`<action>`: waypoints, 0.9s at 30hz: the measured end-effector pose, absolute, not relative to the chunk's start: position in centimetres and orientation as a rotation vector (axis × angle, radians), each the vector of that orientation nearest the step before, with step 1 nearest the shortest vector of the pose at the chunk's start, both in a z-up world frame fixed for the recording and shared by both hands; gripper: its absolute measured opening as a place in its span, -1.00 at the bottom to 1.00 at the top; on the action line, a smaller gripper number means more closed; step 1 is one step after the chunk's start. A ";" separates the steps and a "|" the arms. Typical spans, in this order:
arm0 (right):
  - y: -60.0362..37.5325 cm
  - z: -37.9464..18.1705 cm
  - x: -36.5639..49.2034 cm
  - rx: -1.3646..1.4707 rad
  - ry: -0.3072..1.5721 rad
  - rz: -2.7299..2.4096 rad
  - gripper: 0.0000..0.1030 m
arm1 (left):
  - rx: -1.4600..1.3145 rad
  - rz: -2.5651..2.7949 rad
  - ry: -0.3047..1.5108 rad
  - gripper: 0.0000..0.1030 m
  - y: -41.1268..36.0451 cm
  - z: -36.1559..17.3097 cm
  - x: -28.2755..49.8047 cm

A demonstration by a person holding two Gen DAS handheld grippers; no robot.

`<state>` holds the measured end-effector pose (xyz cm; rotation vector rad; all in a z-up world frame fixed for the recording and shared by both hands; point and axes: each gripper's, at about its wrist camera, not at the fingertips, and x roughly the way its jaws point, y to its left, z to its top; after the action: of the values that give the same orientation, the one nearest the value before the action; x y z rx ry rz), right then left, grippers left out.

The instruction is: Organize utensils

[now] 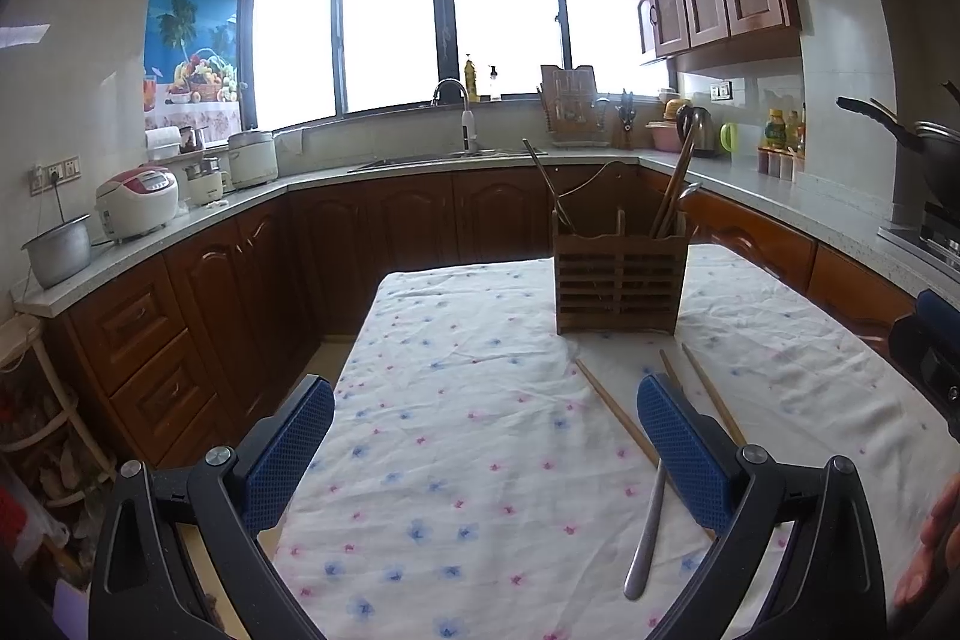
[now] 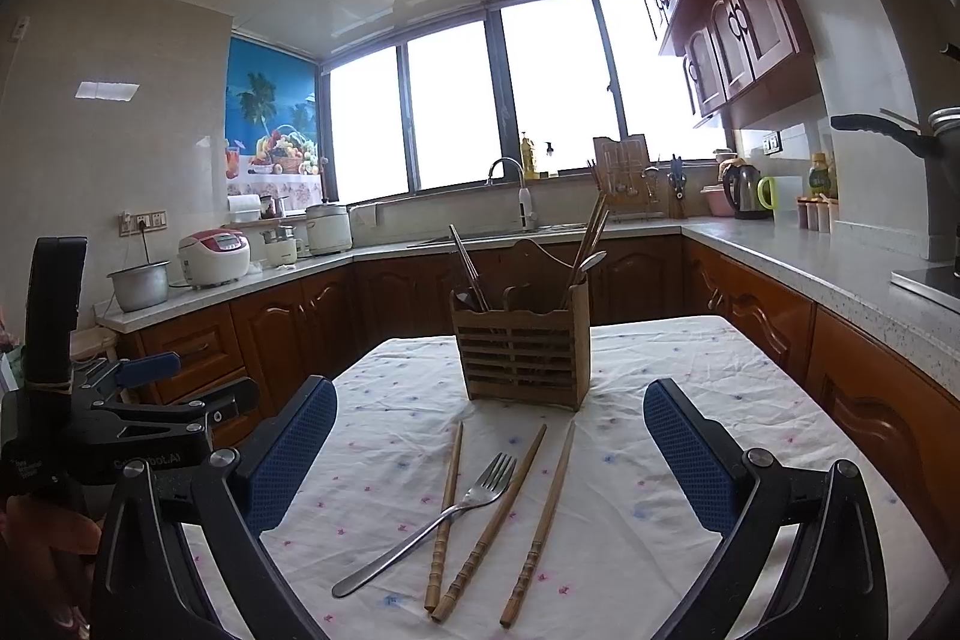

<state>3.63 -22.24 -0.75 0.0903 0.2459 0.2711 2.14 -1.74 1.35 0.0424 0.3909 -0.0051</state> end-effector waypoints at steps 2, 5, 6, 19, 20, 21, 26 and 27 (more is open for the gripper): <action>-22.3 -0.7 3.7 0.091 0.247 0.272 1.00 | 0.043 -0.005 0.392 0.99 -1.8 1.3 2.1; -22.3 -0.7 3.6 0.091 0.246 0.272 1.00 | 0.043 -0.005 0.393 0.99 -1.8 1.3 2.1; -22.3 -0.7 3.6 0.092 0.247 0.272 1.00 | 0.044 -0.006 0.393 0.99 -1.9 1.3 2.1; -22.2 -0.7 3.7 0.091 0.248 0.275 1.00 | 0.046 -0.010 0.391 0.99 -2.0 1.4 1.9; -22.2 -0.8 3.7 0.090 0.248 0.276 1.00 | 0.047 -0.011 0.390 0.99 -2.0 1.4 1.9; -22.2 -0.8 3.8 0.089 0.249 0.277 1.00 | 0.047 -0.014 0.390 0.99 -2.0 1.4 1.9; -22.1 -0.9 3.9 0.086 0.250 0.280 1.00 | 0.049 -0.016 0.388 0.99 -1.9 1.6 1.8; -22.0 -0.9 3.9 0.085 0.250 0.280 1.00 | 0.050 -0.016 0.388 0.99 -1.9 1.6 1.8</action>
<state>3.90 -22.05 -0.87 0.0848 0.2500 0.2804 1.78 -1.94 1.61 0.0496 0.3883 -0.0160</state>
